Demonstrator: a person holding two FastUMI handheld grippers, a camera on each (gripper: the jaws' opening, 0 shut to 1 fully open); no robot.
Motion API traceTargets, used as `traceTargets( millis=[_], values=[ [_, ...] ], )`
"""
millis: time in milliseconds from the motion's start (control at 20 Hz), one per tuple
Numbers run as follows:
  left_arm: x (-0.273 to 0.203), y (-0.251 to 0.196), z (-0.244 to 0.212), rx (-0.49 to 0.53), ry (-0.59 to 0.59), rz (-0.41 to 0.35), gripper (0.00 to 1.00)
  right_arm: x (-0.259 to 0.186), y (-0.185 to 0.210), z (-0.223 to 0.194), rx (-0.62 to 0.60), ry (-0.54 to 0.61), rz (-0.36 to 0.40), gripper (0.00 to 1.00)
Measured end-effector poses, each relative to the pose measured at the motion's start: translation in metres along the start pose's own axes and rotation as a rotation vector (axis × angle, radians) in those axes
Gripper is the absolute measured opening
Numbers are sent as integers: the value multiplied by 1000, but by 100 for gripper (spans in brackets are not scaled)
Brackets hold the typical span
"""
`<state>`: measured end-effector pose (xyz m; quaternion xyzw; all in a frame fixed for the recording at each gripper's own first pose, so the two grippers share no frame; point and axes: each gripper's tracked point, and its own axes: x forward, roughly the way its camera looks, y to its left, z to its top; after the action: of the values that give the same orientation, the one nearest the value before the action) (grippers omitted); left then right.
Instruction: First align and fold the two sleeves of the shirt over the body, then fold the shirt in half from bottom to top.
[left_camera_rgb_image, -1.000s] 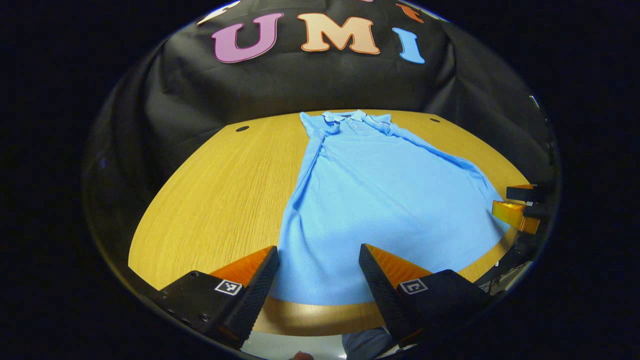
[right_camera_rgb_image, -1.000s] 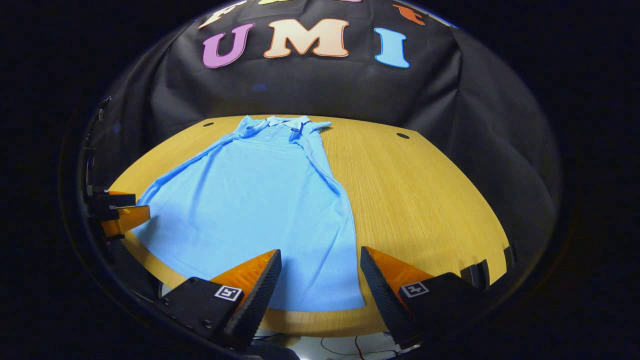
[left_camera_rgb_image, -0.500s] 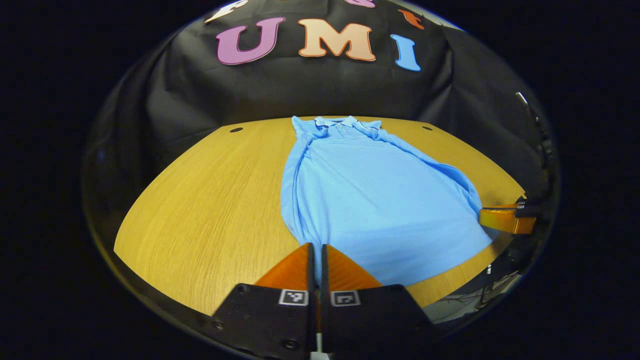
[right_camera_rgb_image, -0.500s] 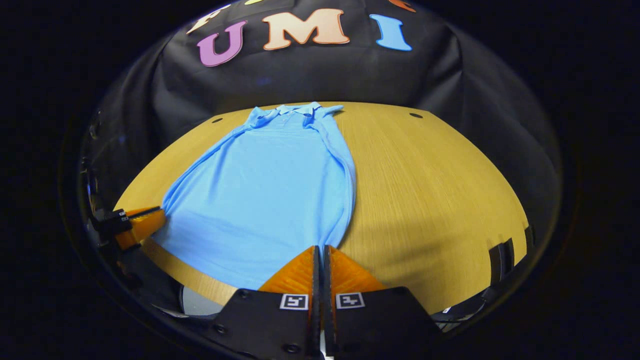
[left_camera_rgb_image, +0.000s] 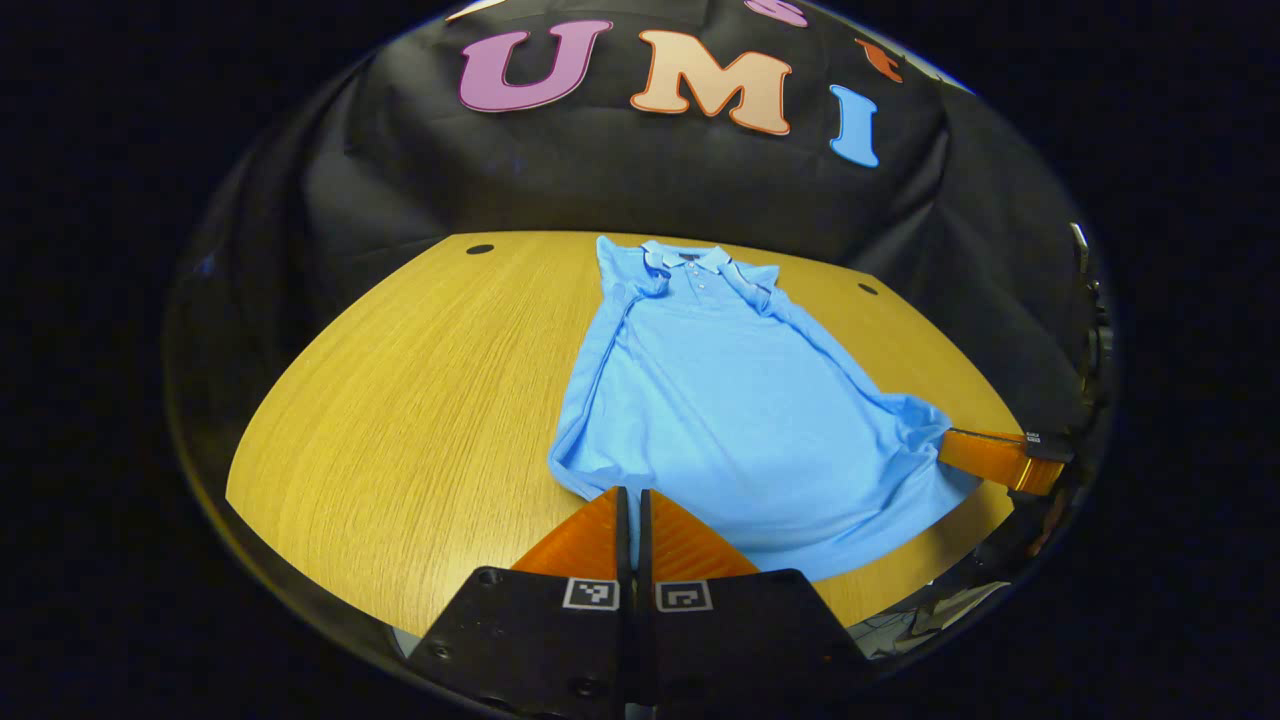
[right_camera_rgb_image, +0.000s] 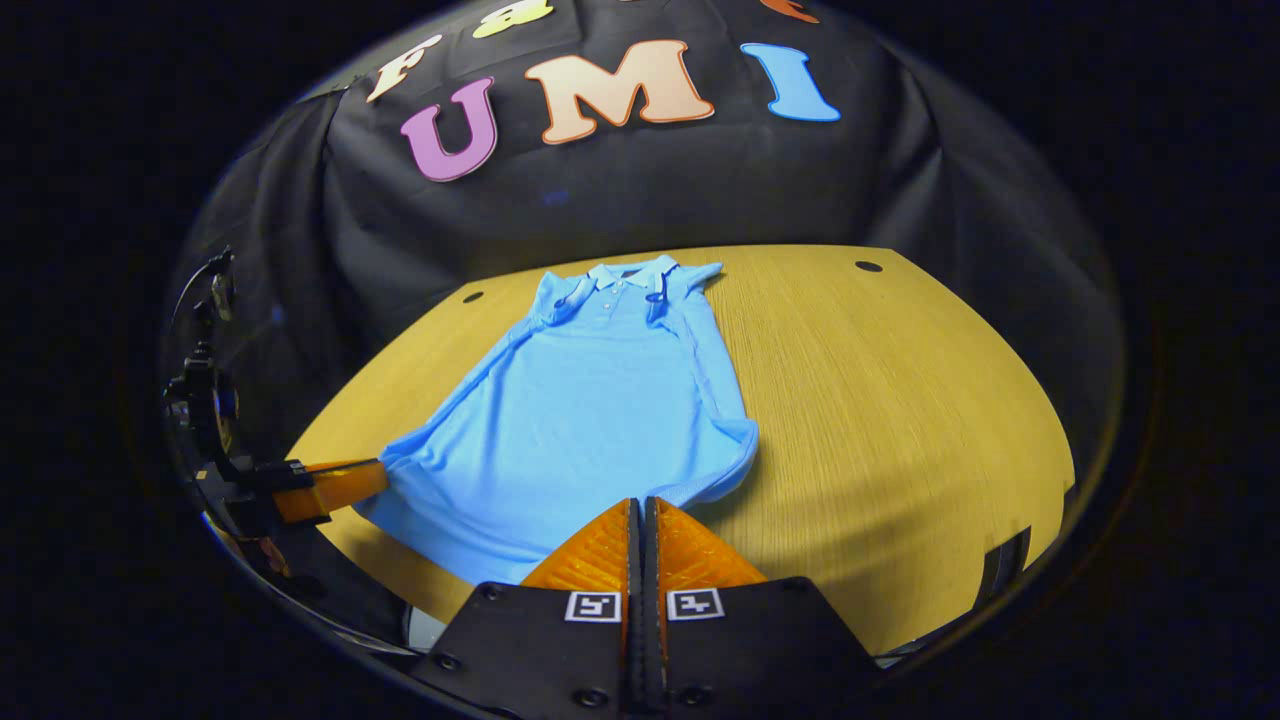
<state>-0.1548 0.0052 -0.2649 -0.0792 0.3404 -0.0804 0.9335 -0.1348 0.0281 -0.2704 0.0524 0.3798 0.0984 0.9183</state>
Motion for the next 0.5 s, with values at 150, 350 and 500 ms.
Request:
traceTargets(
  millis=[150,350,500],
  values=[
    [9,1,30,2,-28,-17,0,12,1,32,20,-40,0,2],
    [29,10,75,12,-66,-17,0,32,7,74,2,-88,7,2],
    [48,17,105,5,-81,-24,0,50,11,103,-4,-115,7,2]
  ],
)
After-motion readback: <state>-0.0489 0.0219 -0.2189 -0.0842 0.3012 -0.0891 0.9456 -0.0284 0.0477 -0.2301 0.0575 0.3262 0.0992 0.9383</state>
